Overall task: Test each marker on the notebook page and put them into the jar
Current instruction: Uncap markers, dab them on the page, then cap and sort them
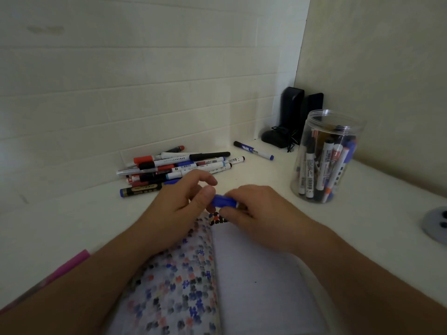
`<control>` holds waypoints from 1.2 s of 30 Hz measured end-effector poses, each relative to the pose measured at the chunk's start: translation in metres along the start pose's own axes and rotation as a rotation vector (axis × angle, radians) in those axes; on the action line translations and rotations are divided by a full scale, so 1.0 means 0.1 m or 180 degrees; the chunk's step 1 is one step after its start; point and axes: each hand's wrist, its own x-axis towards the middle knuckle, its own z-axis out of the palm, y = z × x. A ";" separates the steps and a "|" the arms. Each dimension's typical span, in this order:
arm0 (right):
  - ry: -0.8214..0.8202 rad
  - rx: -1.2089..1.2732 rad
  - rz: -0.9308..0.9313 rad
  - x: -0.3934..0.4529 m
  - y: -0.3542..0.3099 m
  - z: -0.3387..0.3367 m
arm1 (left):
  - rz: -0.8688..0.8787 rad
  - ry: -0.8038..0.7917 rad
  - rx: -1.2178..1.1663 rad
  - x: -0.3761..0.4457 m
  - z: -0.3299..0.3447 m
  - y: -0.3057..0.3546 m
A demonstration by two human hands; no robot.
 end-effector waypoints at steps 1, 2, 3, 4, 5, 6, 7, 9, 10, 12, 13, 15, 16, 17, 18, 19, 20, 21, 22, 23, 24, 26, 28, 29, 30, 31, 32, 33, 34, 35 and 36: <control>-0.0046 -0.0078 0.0001 0.00 0.01 0.02 | -0.0005 -0.0115 0.0020 0.00 0.01 0.01; -0.0025 -0.0148 -0.0027 0.00 0.02 0.05 | 0.0018 -0.0230 0.0076 0.00 0.03 0.01; 0.0002 -0.0235 -0.0084 0.01 0.03 0.07 | 0.0027 -0.0306 0.0132 0.00 0.05 0.01; 0.0014 -0.0333 -0.0139 0.01 0.04 0.08 | 0.0003 -0.0338 0.0154 0.00 0.06 -0.01; 0.0015 -0.0419 -0.0172 0.01 0.05 0.08 | -0.0019 -0.0342 0.0179 0.00 0.07 -0.03; 0.0009 -0.0497 -0.0192 0.01 0.05 0.09 | -0.0027 -0.0345 0.0210 0.00 0.07 -0.05; -0.0008 -0.0566 -0.0197 0.01 0.05 0.09 | -0.0023 -0.0352 0.0255 0.00 0.07 -0.07; -0.0053 -0.0636 -0.0195 0.01 0.06 0.12 | -0.0035 -0.0369 0.0317 -0.01 0.07 -0.09; -0.0068 -0.0649 -0.0196 0.01 0.07 0.13 | -0.0057 -0.0384 0.0339 -0.02 0.06 -0.09; -0.0067 -0.0628 -0.0202 0.02 0.09 0.13 | -0.0110 -0.0423 0.0367 -0.02 0.06 -0.10; -0.0061 -0.0608 -0.0205 0.02 0.09 0.13 | -0.0134 -0.0443 0.0358 -0.02 0.06 -0.10; -0.0062 -0.0626 -0.0207 0.02 0.10 0.12 | -0.0147 -0.0467 0.0325 -0.02 0.07 -0.10; -0.0063 -0.0658 -0.0208 0.03 0.11 0.12 | -0.0139 -0.0475 0.0312 -0.02 0.07 -0.10; -0.0065 -0.0709 -0.0215 0.03 0.11 0.13 | -0.0134 -0.0484 0.0305 -0.02 0.07 -0.10; -0.0055 -0.0768 -0.0232 0.04 0.12 0.14 | -0.0141 -0.0494 0.0297 -0.02 0.06 -0.10; -0.0040 -0.0812 -0.0251 0.04 0.12 0.14 | -0.0159 -0.0499 0.0296 -0.02 0.06 -0.10; -0.0026 -0.0847 -0.0266 0.04 0.13 0.15 | -0.0176 -0.0496 0.0296 -0.02 0.06 -0.11; -0.0014 -0.0889 -0.0265 0.04 0.13 0.16 | -0.0182 -0.0483 0.0301 -0.01 0.06 -0.11; 0.0012 -0.0924 -0.0257 0.04 0.12 0.16 | -0.0171 -0.0469 0.0315 -0.01 0.06 -0.12; 0.0054 -0.0944 -0.0249 0.04 0.13 0.16 | -0.0147 -0.0455 0.0344 -0.01 0.06 -0.12; 0.0106 -0.0943 -0.0258 0.04 0.14 0.16 | -0.0125 -0.0448 0.0381 -0.01 0.06 -0.13; 0.0109 -0.0977 -0.0258 0.03 0.15 0.16 | -0.0116 -0.0443 0.0417 0.00 0.06 -0.13; 0.0050 -0.1080 -0.0221 0.03 0.14 0.14 | -0.0137 -0.0442 0.0417 -0.01 0.06 -0.13; 0.0026 -0.1130 -0.0149 0.04 0.10 0.12 | -0.0150 -0.0456 0.0431 -0.01 0.07 -0.12; -0.0023 -0.1148 -0.0026 0.04 0.06 0.08 | -0.0163 -0.0479 0.0446 -0.02 0.07 -0.11; -0.0099 -0.1120 0.0140 0.04 0.02 0.03 | -0.0167 -0.0488 0.0468 -0.02 0.07 -0.11; -0.0206 -0.1021 0.0328 0.01 0.01 -0.04 | -0.0164 -0.0467 0.0492 -0.02 0.08 -0.09; -0.0333 -0.0859 0.0538 -0.02 0.01 -0.12 | -0.0164 -0.0425 0.0530 -0.01 0.07 -0.09; -0.0412 -0.0612 0.0721 -0.07 0.04 -0.22 | -0.0177 -0.0384 0.0560 -0.01 0.07 -0.08; -0.0386 -0.0289 0.0881 -0.12 0.08 -0.32 | -0.0208 -0.0363 0.0574 -0.01 0.06 -0.08; -0.0203 0.0110 0.1016 -0.16 0.13 -0.41 | -0.0254 -0.0359 0.0562 -0.01 0.05 -0.09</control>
